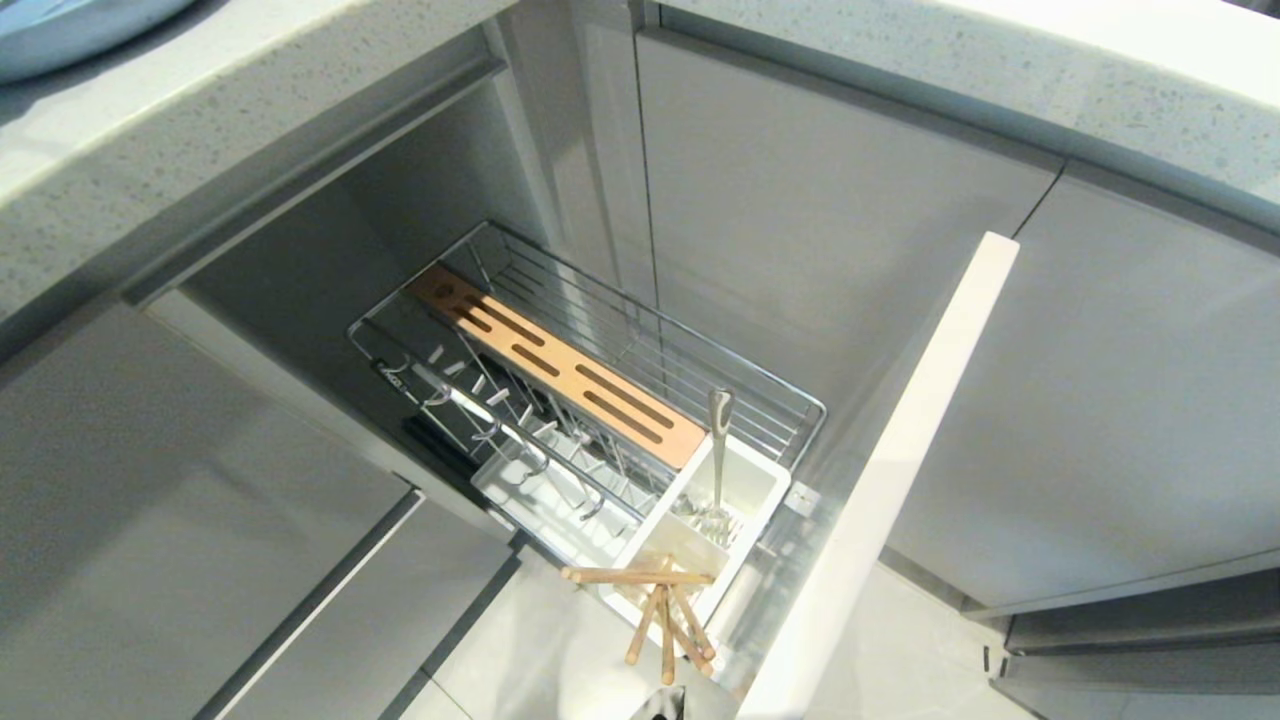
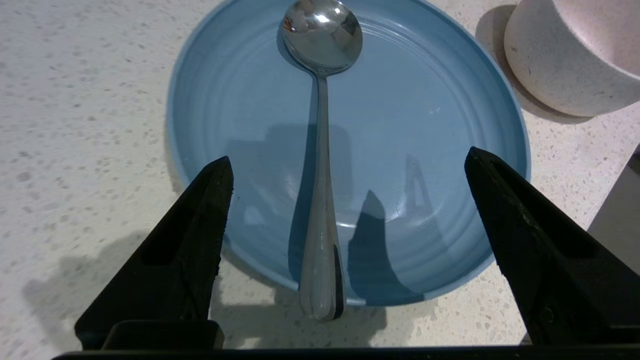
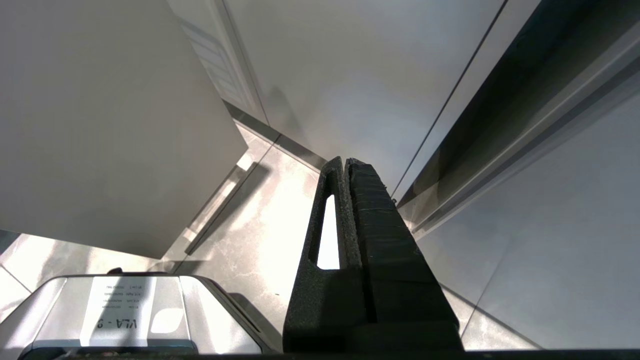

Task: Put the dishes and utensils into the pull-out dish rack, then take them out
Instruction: Pick up the spoon and place it in the cupboard

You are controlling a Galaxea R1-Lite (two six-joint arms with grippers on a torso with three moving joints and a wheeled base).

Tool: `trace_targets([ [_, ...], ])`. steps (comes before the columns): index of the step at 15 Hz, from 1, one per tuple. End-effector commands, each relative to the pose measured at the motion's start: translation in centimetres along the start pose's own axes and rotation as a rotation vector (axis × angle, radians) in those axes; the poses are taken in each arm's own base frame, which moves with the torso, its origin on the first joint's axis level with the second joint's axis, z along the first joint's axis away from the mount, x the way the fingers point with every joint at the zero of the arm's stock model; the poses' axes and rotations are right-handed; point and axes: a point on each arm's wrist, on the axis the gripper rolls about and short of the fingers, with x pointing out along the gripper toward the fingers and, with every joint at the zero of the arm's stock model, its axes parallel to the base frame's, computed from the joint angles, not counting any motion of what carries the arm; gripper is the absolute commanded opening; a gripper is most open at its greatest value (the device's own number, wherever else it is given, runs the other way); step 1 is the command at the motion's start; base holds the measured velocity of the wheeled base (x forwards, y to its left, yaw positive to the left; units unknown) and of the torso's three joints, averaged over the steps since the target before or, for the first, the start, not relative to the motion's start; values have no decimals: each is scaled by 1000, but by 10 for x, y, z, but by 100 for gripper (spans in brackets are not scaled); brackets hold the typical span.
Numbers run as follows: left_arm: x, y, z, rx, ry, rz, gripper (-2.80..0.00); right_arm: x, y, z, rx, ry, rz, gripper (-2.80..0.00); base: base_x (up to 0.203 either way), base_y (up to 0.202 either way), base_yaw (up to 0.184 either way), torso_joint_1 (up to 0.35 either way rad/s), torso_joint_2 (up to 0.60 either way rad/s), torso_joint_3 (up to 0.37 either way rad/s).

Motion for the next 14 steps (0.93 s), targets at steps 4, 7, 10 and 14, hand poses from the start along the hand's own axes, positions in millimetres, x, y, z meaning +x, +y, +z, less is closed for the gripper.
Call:
trace_targets([
  [4,21,2,-8,-5,55,-23,0,0,0,0,0,0,1,-280,0,0,0,0,0,0],
  [7,26,2,-10,-7,70,-34,0,0,0,0,0,1,0,-280,0,0,0,0,0,0],
  [10,27,2,-10,-8,69,-59,0,0,0,0,0,1,1,-280,0,0,0,0,0,0],
  [14,28,1,-10,-8,76,-85,0,0,0,-1,0,2,0,-280,0,0,0,0,0,0],
])
